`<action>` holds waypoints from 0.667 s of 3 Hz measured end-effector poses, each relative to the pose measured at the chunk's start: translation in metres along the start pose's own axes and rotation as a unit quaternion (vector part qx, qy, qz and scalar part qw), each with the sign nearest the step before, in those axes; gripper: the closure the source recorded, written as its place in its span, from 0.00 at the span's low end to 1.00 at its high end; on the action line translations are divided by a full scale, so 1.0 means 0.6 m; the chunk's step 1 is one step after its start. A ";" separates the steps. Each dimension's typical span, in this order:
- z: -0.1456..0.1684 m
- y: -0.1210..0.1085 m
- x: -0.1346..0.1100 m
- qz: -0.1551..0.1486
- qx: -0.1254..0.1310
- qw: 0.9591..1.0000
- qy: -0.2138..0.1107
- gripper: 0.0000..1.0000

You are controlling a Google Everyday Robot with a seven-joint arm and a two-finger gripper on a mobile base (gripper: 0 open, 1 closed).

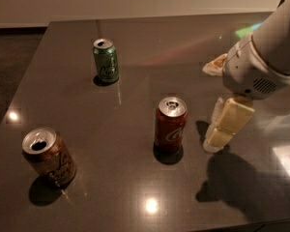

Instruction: Move coke can near green can

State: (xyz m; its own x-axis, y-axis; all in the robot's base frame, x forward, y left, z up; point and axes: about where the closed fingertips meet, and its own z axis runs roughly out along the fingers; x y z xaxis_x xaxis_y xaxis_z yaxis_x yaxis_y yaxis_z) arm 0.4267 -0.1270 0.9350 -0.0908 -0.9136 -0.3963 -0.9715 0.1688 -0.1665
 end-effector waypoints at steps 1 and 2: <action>0.033 0.019 -0.036 -0.014 -0.024 0.999 -0.031 0.00; 0.060 0.027 -0.061 -0.021 -0.039 0.997 -0.056 0.00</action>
Offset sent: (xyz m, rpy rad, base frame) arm 0.0013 0.0760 -0.0373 0.1802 0.0680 0.1304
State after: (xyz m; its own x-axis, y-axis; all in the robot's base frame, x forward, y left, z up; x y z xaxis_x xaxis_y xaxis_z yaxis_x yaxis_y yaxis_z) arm 0.4224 -0.0775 0.9146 -0.0285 -0.8718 -0.4890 -0.9886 0.0971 -0.1154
